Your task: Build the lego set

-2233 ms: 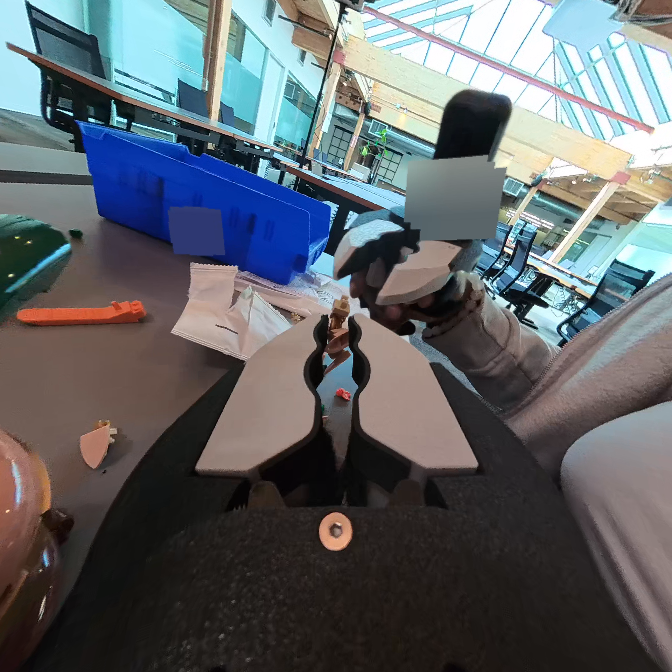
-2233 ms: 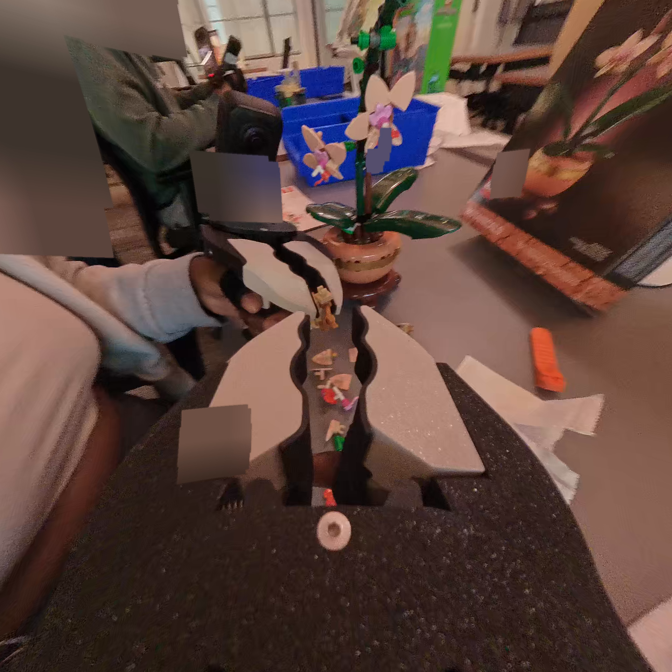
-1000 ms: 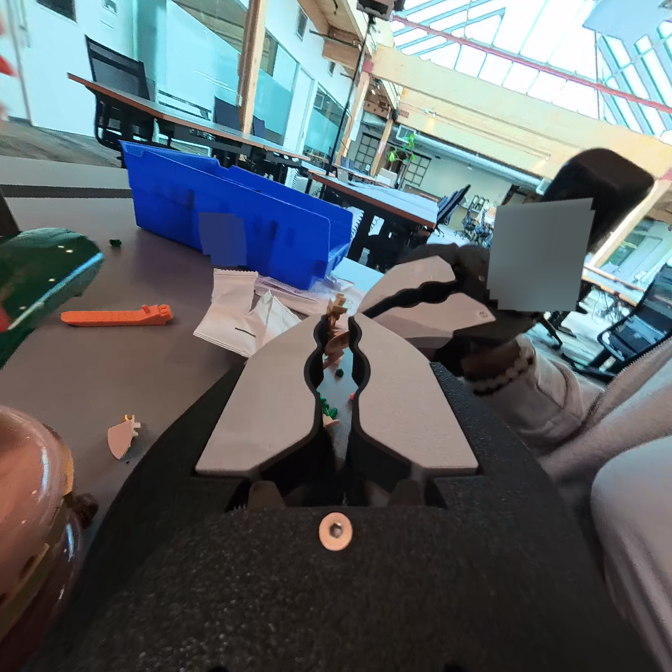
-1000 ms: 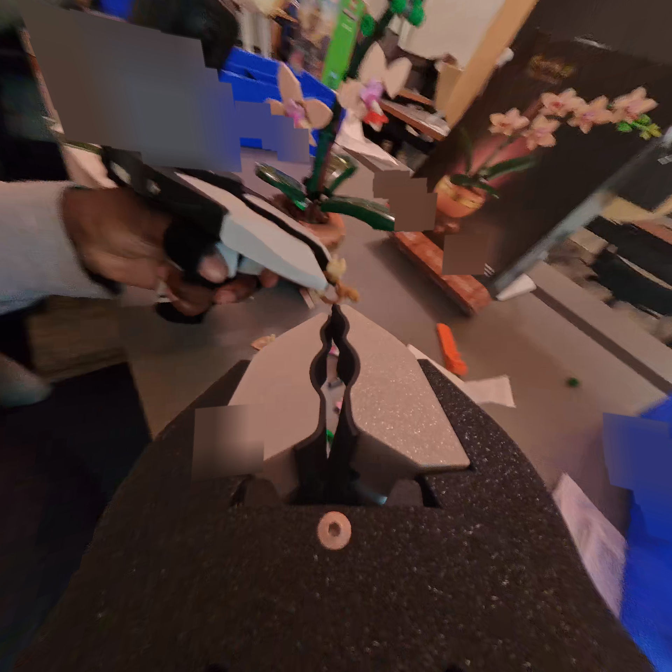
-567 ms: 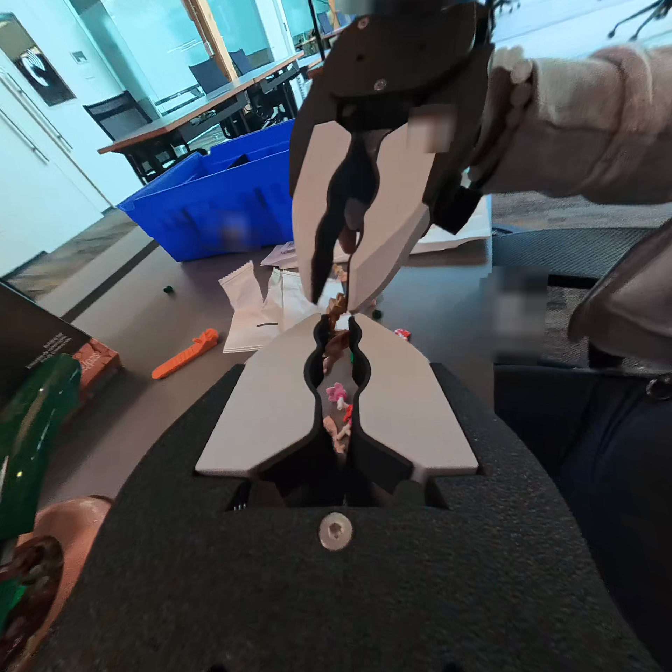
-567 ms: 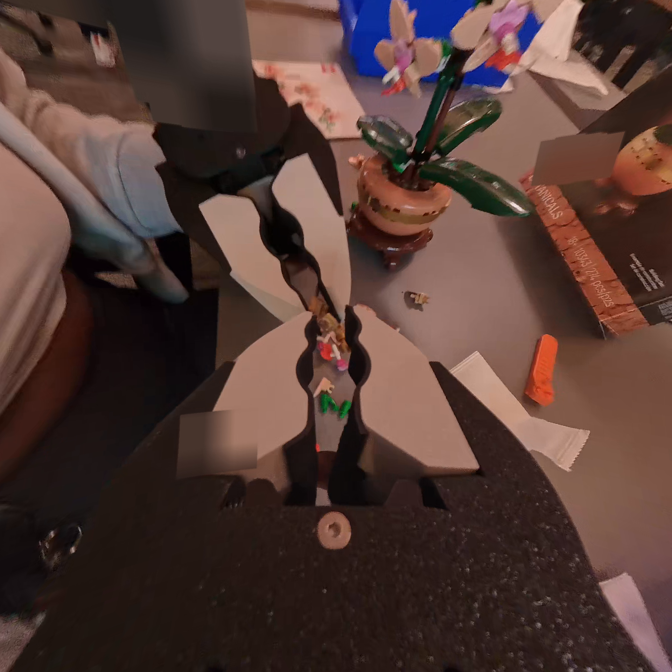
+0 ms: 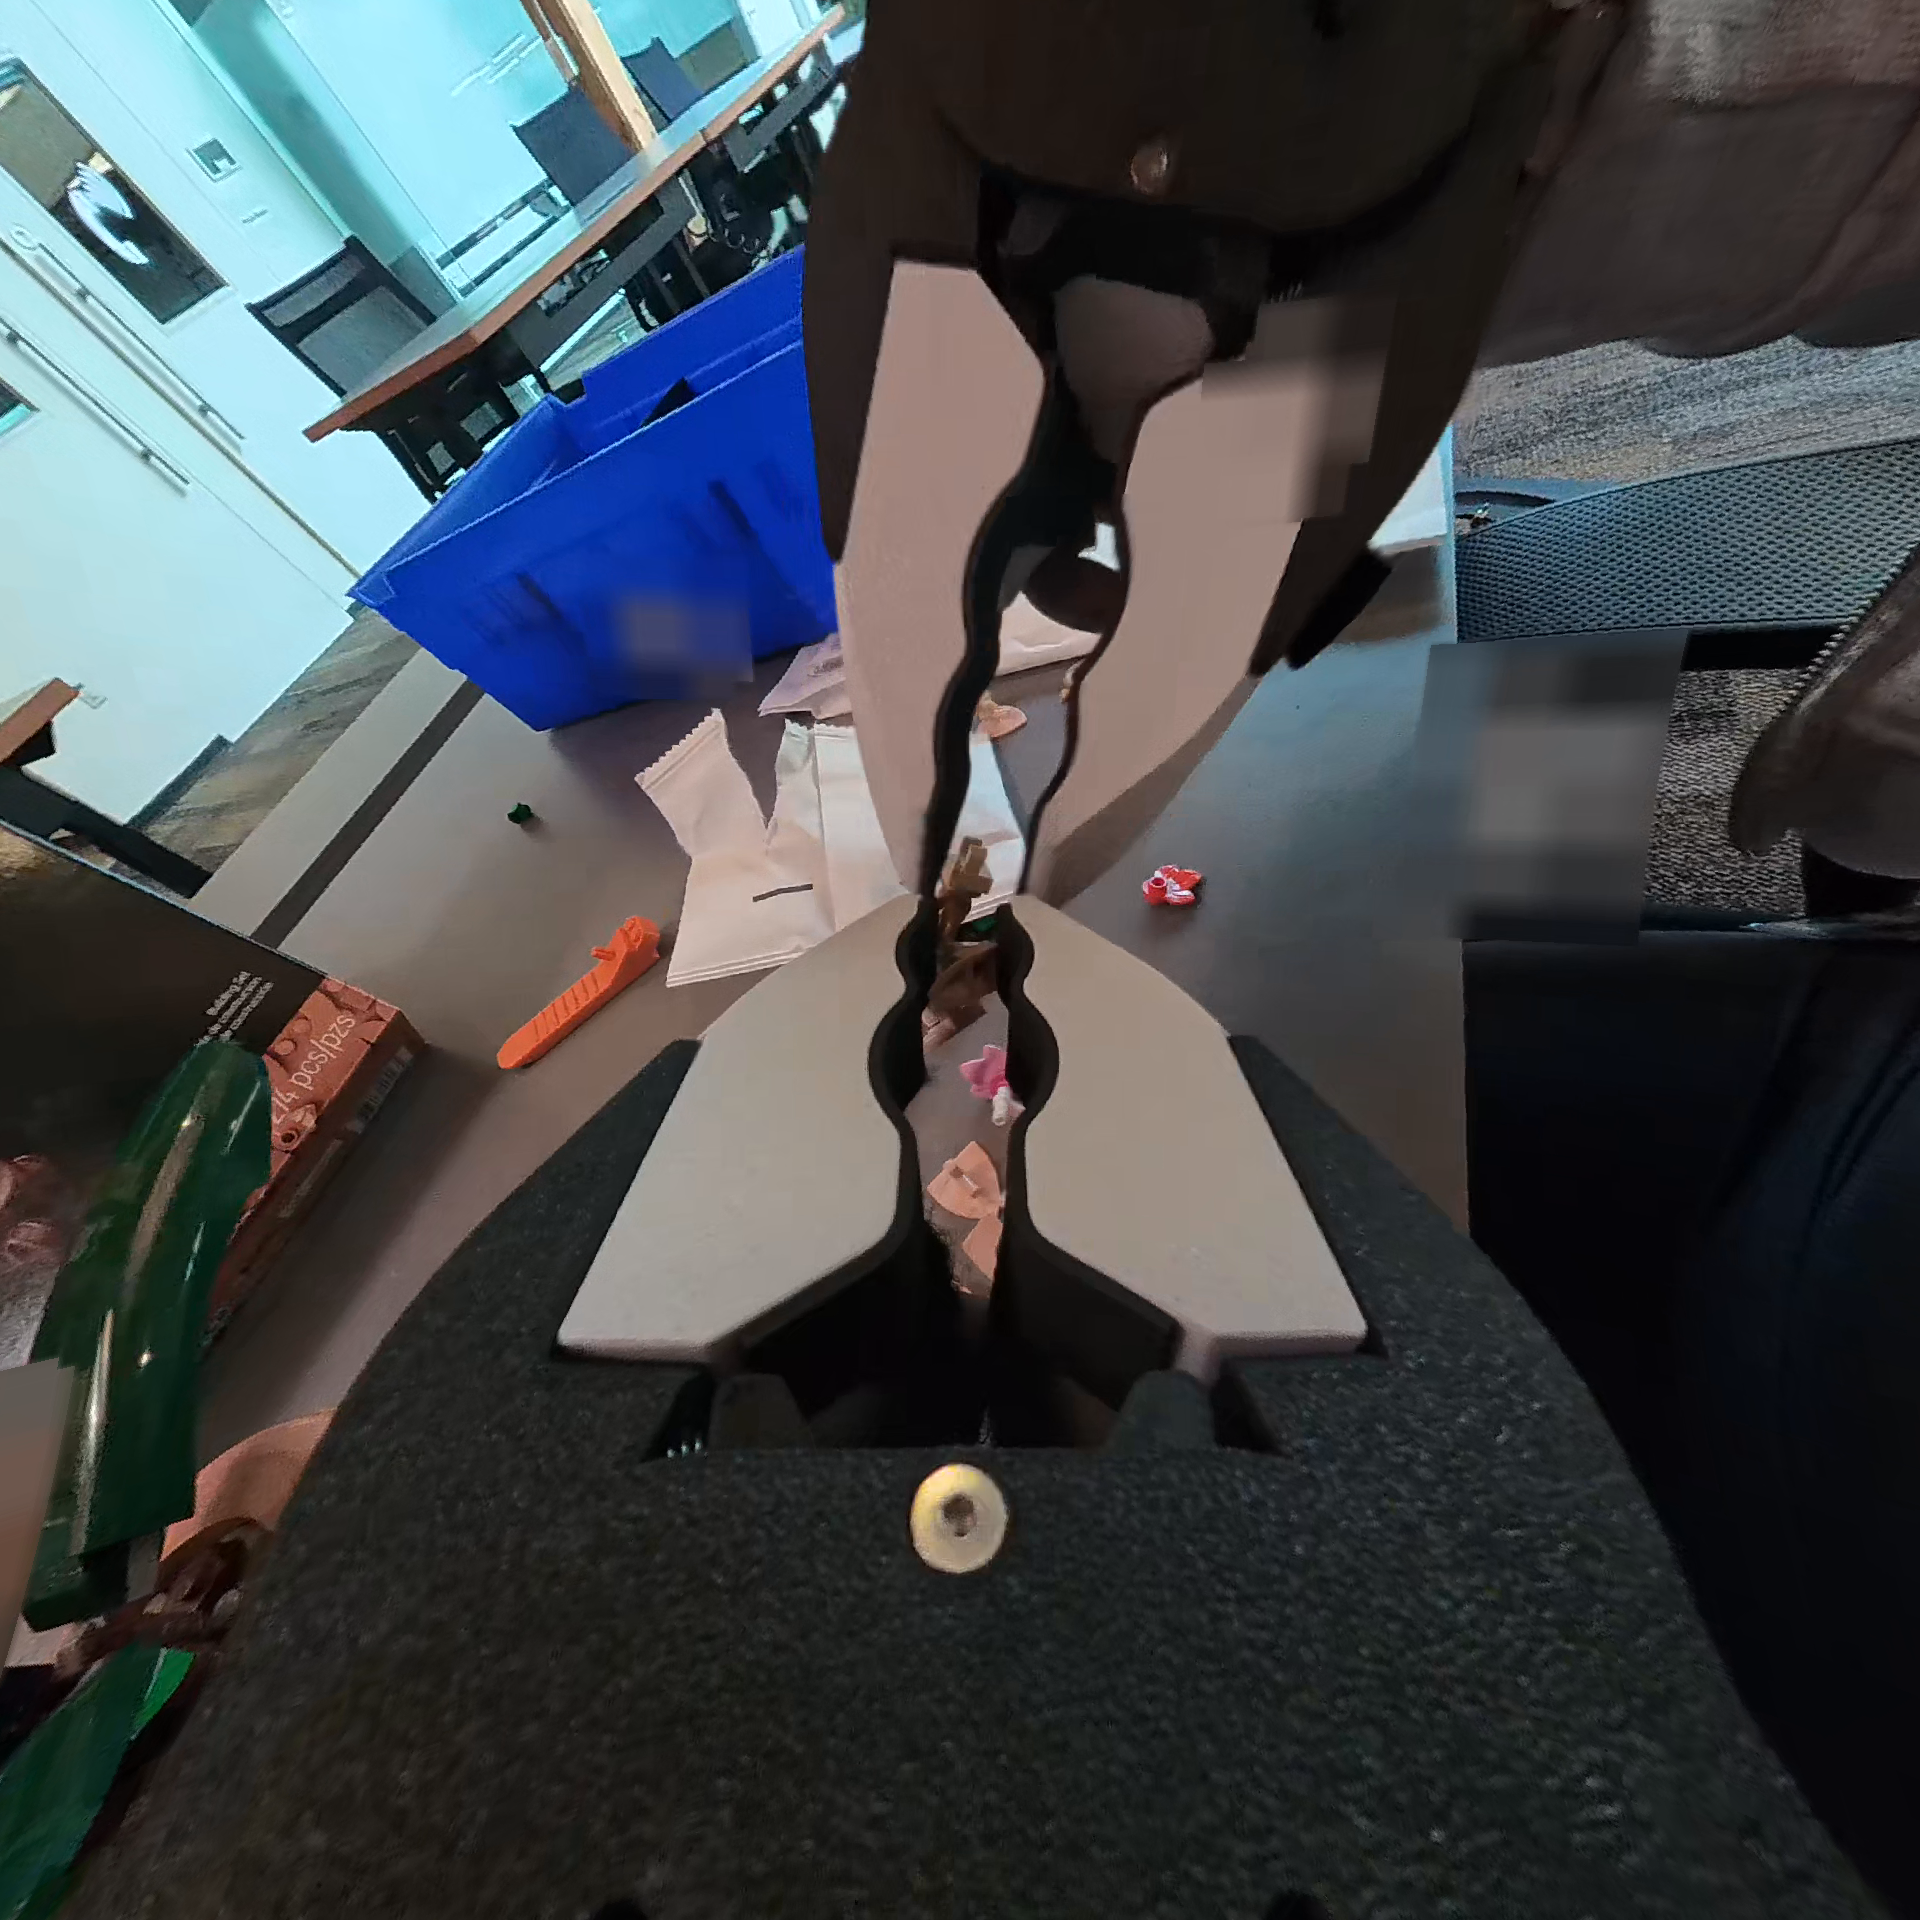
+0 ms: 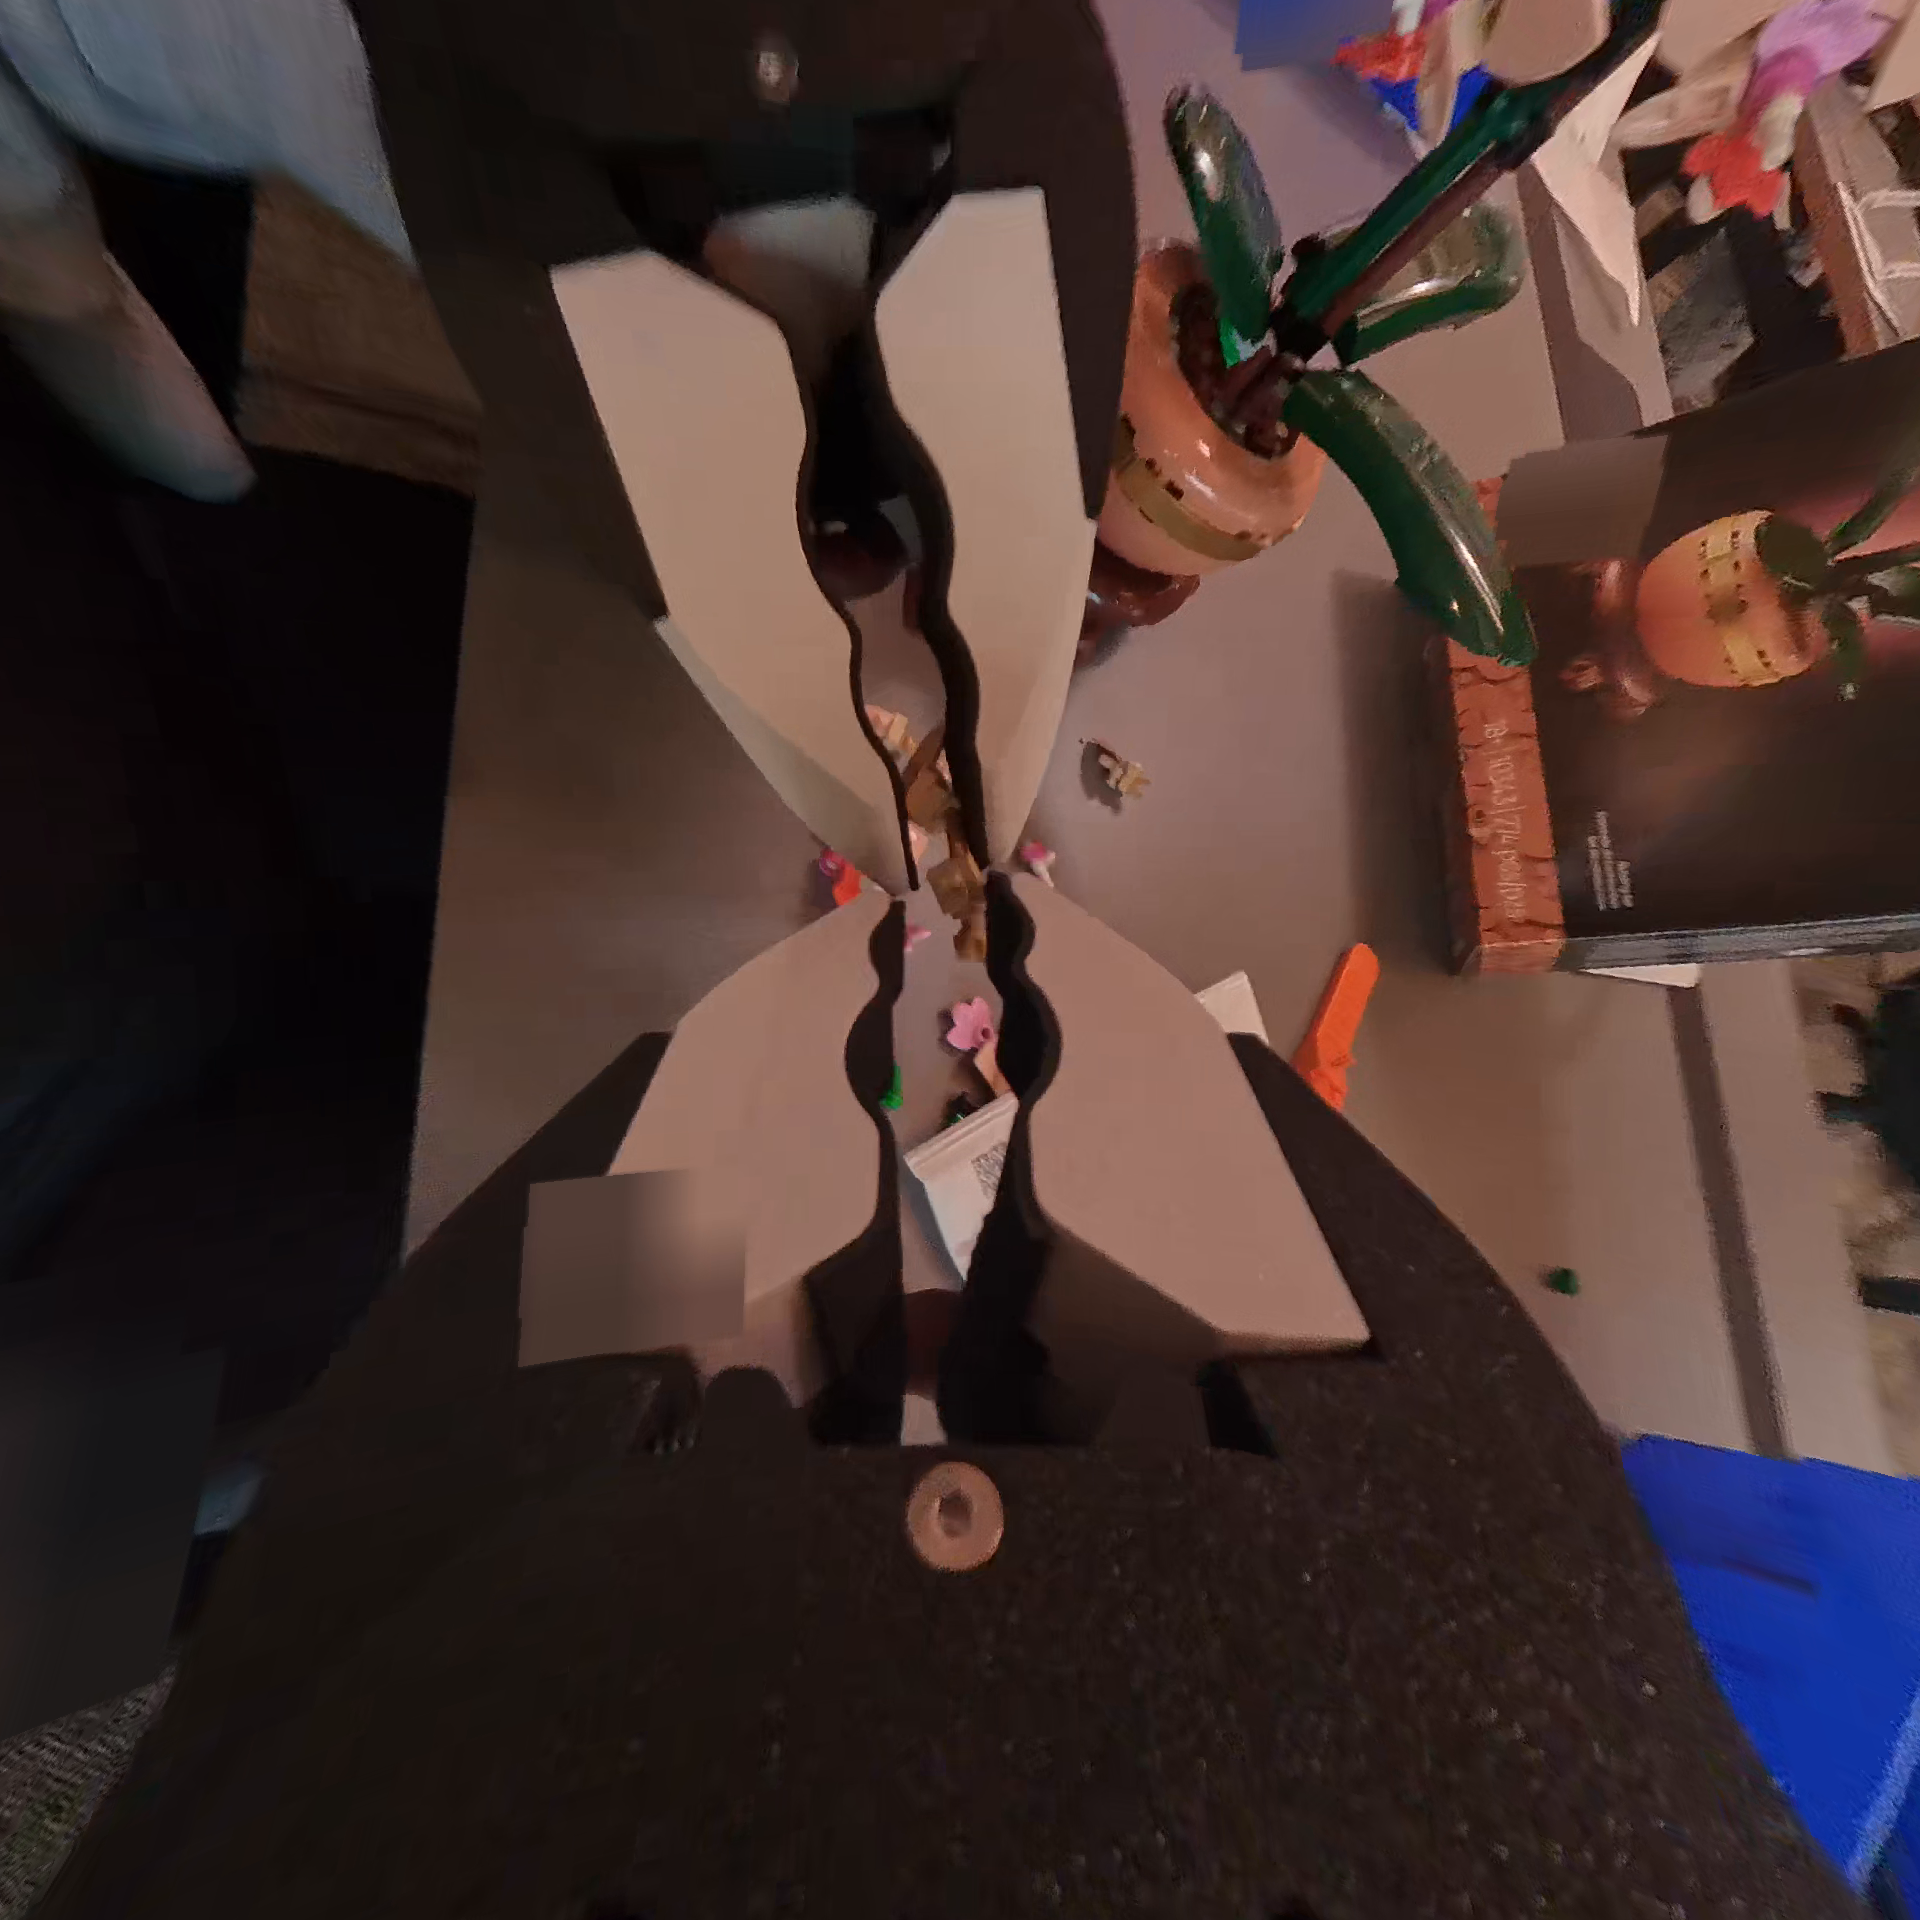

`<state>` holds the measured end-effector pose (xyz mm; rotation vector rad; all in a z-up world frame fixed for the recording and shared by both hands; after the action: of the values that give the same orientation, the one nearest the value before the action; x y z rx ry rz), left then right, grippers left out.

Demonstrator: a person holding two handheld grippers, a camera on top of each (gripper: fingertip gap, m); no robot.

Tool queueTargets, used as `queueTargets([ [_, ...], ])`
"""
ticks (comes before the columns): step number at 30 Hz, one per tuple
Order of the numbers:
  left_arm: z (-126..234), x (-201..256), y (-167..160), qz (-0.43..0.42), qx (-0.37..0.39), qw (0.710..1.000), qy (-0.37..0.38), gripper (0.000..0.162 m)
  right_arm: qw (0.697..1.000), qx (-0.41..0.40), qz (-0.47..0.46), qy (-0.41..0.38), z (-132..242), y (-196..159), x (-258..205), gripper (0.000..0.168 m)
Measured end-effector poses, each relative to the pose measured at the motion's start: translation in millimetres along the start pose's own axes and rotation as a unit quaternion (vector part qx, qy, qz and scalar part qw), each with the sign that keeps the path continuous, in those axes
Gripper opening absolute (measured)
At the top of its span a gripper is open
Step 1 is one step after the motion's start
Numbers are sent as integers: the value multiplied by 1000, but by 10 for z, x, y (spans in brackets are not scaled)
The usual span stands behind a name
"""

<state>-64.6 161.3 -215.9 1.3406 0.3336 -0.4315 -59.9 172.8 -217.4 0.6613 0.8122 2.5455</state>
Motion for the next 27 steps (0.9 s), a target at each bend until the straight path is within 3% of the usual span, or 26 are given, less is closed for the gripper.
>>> queueTargets([
  [2,5,20,-16,3,-7,1000,-9,10,999,-15,27,-12,-4,2,11,5],
  [6,20,41,-5,8,-10,1000,-22,10,997,-23,67,-31,17,26,-2,6],
  [10,13,86,-26,9,-20,999,-34,10,979,-94,165,-78,40,54,-8,15],
  [16,23,112,-27,20,-27,998,-46,10,974,-114,184,-71,2,38,-35,7],
  [18,34,74,20,48,-9,998,-45,10,988,-59,128,-67,27,65,-17,6],
  [20,61,-6,102,102,23,994,-44,10,996,64,17,-57,89,128,16,5],
  [23,76,-119,141,174,49,983,-41,10,961,224,-152,-62,191,147,112,5],
  [27,14,-112,58,179,34,983,-34,9,941,240,-218,-97,129,23,112,5],
])
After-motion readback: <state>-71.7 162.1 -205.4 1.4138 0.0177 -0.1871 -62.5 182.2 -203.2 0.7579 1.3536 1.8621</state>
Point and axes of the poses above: each gripper's, where its closed fingertips meet, z back along the fingers, y out of its top, x = y × z across the jaws, the point moved 1 cm from there along z, back along the fingers, and after that the axes turned 15 degrees about y, right-handed, at the moved point
